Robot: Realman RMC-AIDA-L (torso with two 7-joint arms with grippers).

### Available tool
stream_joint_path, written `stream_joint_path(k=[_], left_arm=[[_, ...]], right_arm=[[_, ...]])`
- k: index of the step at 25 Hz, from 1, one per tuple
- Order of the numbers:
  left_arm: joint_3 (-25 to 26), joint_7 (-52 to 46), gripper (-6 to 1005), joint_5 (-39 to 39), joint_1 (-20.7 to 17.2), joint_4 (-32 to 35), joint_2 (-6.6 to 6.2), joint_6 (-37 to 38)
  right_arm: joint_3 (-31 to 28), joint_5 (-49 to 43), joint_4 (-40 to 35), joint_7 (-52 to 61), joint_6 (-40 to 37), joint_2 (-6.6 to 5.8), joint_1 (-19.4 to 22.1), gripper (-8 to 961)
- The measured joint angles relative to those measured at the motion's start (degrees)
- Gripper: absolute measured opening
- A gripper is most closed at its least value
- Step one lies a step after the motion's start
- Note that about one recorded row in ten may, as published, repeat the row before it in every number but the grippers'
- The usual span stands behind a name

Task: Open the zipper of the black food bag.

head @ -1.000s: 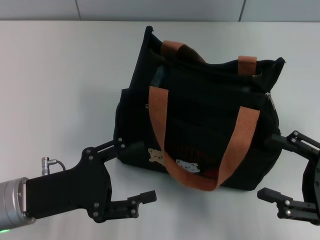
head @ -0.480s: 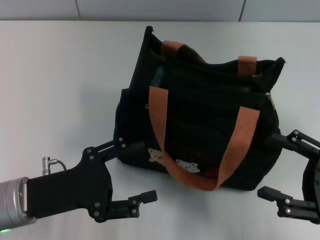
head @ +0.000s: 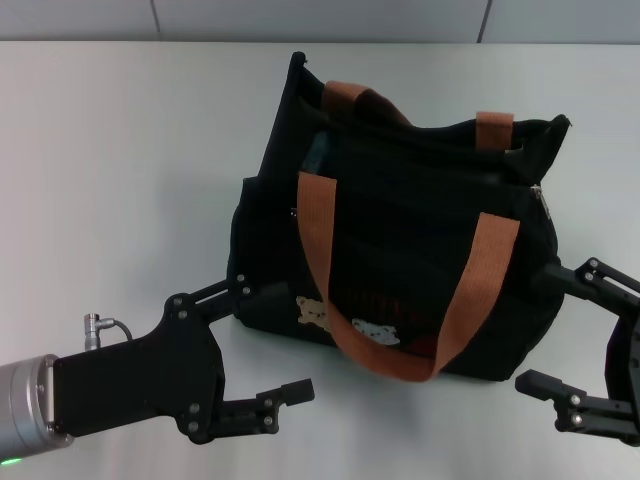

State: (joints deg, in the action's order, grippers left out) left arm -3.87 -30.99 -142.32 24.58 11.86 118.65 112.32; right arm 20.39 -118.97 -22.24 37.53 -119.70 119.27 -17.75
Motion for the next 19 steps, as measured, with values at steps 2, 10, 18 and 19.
stream_joint_path(k=[2,10,18,19], left_arm=[[0.0,0.0,829,0.0,0.0,0.0,0.0,0.0],[0.2,0.1,829,0.0,0.1,0.0,0.0,0.0],[0.4,0.1,829,0.1,0.2,0.0,0.0,0.0],[0.4,0.1,829,0.1,0.2,0.0,0.0,0.0]], right_arm=[[0.0,0.0,0.0,0.0,0.0,0.0,0.0,841],[-0.1,0.2,0.0,0.0,0.0,0.0,0.1,841],[-0.1,0.2,0.0,0.0,-0.3,0.0,-0.1,841],[-0.1,0.2,0.0,0.0,-0.3,0.0,-0.1,841]])
